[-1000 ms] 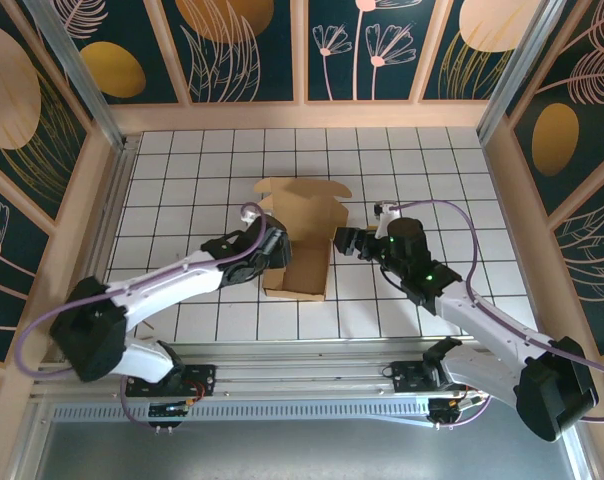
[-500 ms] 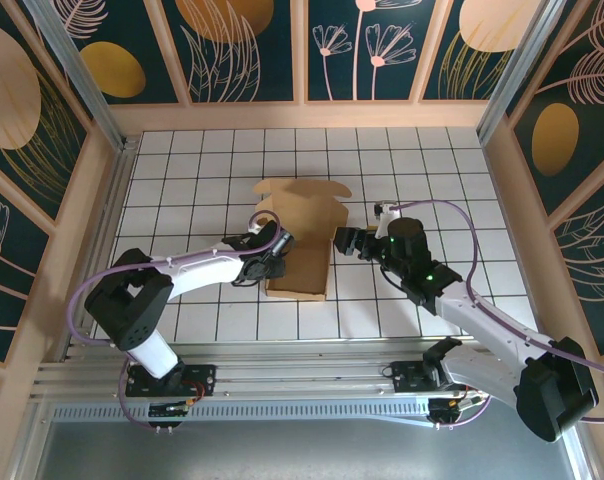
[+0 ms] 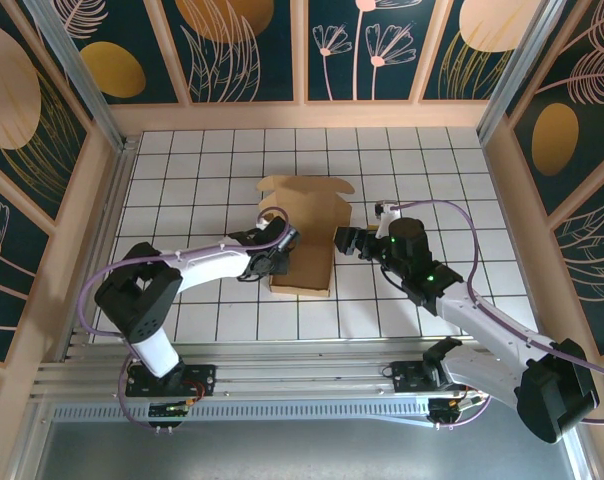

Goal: Fold the paper box

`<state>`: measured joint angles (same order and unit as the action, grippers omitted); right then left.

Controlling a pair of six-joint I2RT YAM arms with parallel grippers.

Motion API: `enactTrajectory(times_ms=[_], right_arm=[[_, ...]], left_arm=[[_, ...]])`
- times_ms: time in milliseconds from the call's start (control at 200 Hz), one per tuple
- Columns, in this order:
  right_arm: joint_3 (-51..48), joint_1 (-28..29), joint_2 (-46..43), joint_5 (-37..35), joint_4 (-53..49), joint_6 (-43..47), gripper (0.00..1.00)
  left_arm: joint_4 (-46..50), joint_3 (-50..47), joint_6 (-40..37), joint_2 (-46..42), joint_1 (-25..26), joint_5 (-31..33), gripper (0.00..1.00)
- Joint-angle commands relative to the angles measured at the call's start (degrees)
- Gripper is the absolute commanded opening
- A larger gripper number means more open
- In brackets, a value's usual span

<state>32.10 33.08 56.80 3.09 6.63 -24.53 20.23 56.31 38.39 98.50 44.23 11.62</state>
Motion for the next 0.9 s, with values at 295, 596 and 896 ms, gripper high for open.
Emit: enactTrajectory(times_ms=[295,596,896], right_arm=[[-0.9,-0.4,0.6,0.5,2.3,-0.4,0.93],[-1.0,-0.4,0.6,0.8,2.5,-0.7,0.93],[-0.9,-0.4,0.3,0.9,2.5,-1.0,0.93]], left_arm=[[12.7,2.7,-0.4,9.2,3.0,10.8,0.12],[13.4,3.0,-1.1,8.5,3.2,12.9,0.0],[13.9,4.0,-1.4,8.7,3.3,14.3,0.21]])
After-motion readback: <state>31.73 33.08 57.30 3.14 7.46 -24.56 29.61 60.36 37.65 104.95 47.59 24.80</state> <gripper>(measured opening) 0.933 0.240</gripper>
